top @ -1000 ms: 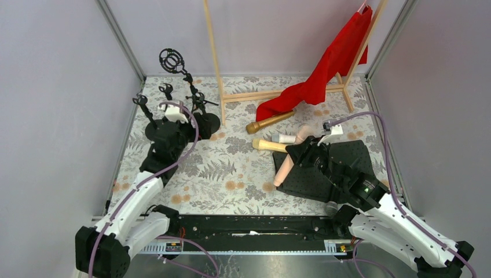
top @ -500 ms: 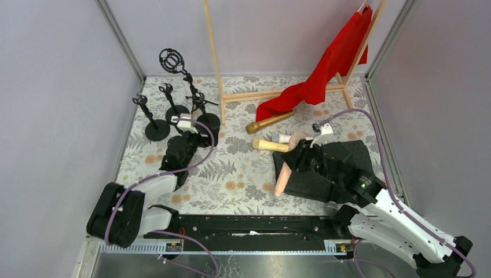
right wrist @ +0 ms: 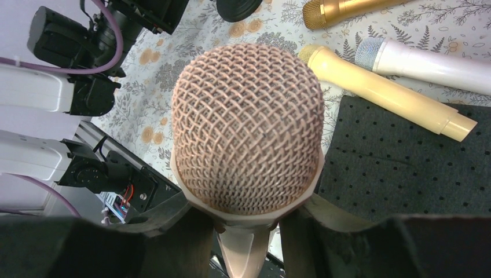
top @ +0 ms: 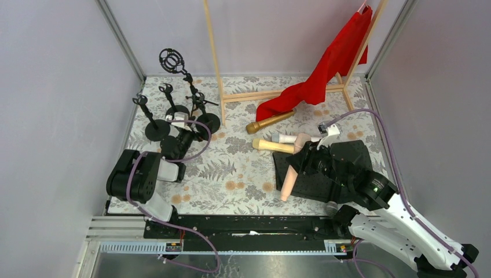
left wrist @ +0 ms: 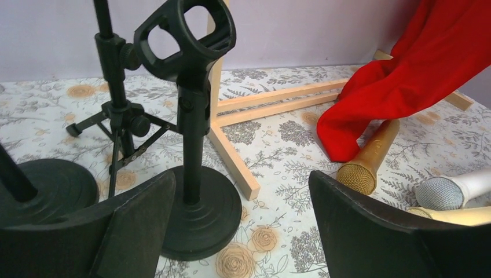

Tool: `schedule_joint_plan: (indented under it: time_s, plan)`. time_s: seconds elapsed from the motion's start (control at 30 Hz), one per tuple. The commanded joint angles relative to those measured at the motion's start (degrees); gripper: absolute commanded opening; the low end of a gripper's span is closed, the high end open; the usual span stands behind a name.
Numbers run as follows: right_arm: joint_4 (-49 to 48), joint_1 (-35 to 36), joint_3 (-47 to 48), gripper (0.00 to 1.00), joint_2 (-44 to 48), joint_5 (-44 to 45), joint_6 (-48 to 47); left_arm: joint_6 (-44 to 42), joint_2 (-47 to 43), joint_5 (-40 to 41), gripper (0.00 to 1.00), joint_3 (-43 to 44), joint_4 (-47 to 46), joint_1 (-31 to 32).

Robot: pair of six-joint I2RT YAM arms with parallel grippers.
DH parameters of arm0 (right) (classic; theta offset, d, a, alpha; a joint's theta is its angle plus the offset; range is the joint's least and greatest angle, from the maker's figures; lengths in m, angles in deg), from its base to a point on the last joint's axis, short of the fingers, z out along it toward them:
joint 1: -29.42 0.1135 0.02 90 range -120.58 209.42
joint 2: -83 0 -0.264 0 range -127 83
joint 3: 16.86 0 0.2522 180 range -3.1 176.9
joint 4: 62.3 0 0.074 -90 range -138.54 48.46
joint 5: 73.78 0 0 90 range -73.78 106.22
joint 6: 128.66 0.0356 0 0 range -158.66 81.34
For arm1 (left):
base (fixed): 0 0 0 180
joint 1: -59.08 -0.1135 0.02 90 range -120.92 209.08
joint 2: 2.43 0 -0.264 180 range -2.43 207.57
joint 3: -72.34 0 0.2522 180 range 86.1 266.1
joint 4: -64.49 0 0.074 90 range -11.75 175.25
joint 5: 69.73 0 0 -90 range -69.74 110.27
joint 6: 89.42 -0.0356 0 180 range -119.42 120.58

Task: Attach the microphones to the stand

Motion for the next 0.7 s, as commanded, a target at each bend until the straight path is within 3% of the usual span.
schedule_joint_plan:
  time_s: [0.0, 0.13, 0.67]
  plan:
    - [1.3, 0.0, 4.1, 0.00, 0.3, 0.8, -1.2, 0.5, 4.6, -7.0, 0.85, 3.7, -12.6, -1.5]
    - [1.8, -0.1, 4.5, 0.00, 0.4, 1.0, -0.9, 0.6, 9.3, -11.5, 0.74, 8.2, -13.1, -3.0]
    - [2.5, 0.0, 5.2, 0.00, 0.5, 0.9, -0.5, -0.1, 17.5, -16.1, 0.68, 17.9, -13.2, -5.4]
